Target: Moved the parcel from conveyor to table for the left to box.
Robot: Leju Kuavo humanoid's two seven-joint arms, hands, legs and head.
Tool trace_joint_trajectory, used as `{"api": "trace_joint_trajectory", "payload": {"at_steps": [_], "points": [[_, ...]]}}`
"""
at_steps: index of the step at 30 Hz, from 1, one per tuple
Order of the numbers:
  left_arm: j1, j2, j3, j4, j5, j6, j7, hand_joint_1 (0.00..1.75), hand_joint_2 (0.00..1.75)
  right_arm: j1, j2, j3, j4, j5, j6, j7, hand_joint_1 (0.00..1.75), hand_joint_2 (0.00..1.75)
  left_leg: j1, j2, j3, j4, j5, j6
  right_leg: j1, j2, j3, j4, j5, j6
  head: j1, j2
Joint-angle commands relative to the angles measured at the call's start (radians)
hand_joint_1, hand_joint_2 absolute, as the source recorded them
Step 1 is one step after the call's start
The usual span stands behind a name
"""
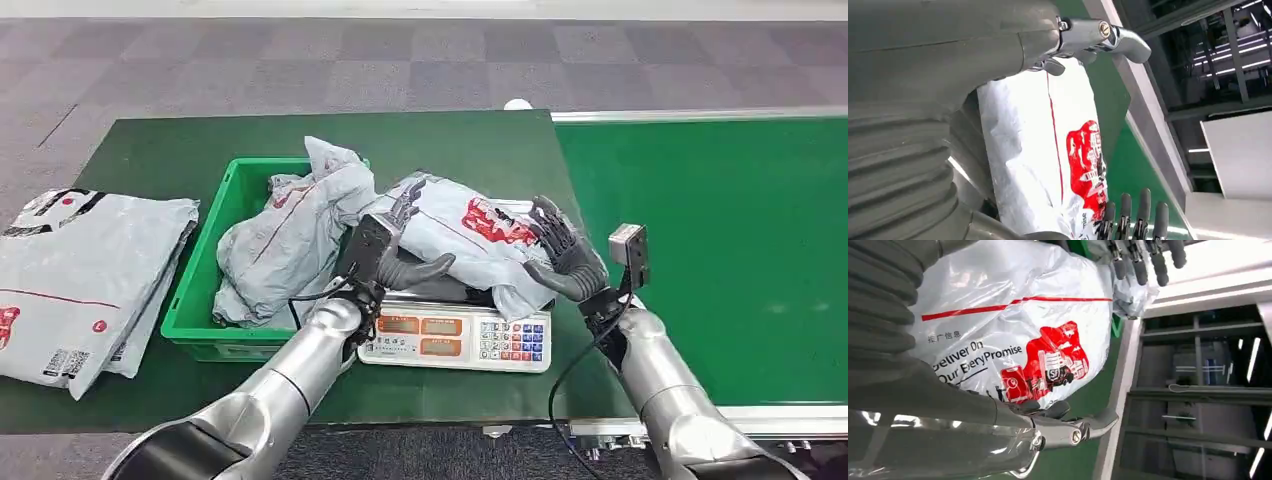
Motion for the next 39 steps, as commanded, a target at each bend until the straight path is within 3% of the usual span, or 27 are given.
{"api": "trace_joint_trajectory", "payload": {"at_steps": [1, 3, 6, 10, 11, 20, 35, 39], "points": [[-0.042, -0.005, -0.098, 0.068, -0.047, 0.024, 0.0, 0.0, 1.75, 0.034, -0.029, -0.128, 0.101, -0.073, 0.053, 0.002, 0.0, 0.0, 0.001, -0.003, 0.001, -0.001, 0.0, 0.0, 0.001, -0.003, 0.003, -0.002, 0.0, -0.001, 0.0, 0.0], [-0.043, -0.005, -0.113, 0.069, -0.068, 0.045, 0.003, 0.0, 1.75, 0.037, -0.028, -0.146, 0.103, -0.088, 0.043, 0.006, 0.0, 0.0, 0.001, -0.003, 0.002, -0.001, 0.0, 0.0, 0.001, -0.003, 0.003, -0.003, 0.0, -0.001, 0.0, 0.0], [-0.045, -0.002, -0.166, 0.074, -0.152, 0.127, 0.02, 0.0, 1.75, 0.048, -0.031, -0.169, 0.092, -0.064, -0.084, 0.001, 0.0, 0.0, 0.0, -0.001, 0.001, 0.0, -0.001, 0.001, 0.0, -0.001, 0.002, -0.001, 0.0, 0.0, 0.0, 0.0], [-0.048, 0.003, -0.21, 0.084, -0.23, 0.19, 0.05, 0.0, 1.75, 0.053, -0.022, -0.186, 0.073, -0.034, -0.168, -0.014, 0.0, 0.0, 0.0, -0.001, 0.001, -0.001, -0.001, 0.0, 0.0, -0.001, 0.002, -0.001, 0.0, -0.001, 0.0, 0.0], [-0.05, 0.005, -0.21, 0.092, -0.238, 0.183, 0.082, 0.0, 1.75, 0.046, -0.016, -0.196, 0.068, -0.027, -0.197, -0.015, 0.0, 1.75, 0.0, -0.001, 0.001, 0.0, -0.001, 0.0, 0.001, -0.001, 0.002, -0.001, 0.0, -0.001, 0.0, 0.0], [-0.093, 0.022, -0.264, 0.106, -0.401, 0.242, 0.226, 0.0, 1.75, 0.063, 0.016, -0.199, -0.105, 0.105, -0.521, -0.022, 0.0, 1.75, 0.0, 0.003, 0.001, -0.001, -0.001, 0.0, 0.001, 0.003, 0.001, -0.002, 0.001, -0.002, 0.0, 0.0], [-0.094, 0.021, -0.262, 0.103, -0.405, 0.24, 0.232, 0.0, 1.75, 0.067, 0.018, -0.196, -0.116, 0.106, -0.527, -0.017, 0.0, 1.75, 0.0, 0.002, 0.001, 0.0, -0.001, 0.0, 0.0, 0.001, 0.001, -0.001, 0.0, -0.001, 0.0, 0.0], [-0.136, 0.025, -0.309, 0.116, -0.492, 0.247, 0.304, 0.0, 1.75, 0.051, 0.037, -0.179, -0.151, 0.113, -0.558, 0.01, 0.0, 1.75, 0.0, 0.002, -0.001, 0.0, -0.001, 0.0, 0.0, 0.001, 0.0, 0.0, 0.0, -0.001, 0.0, 0.0]]}}
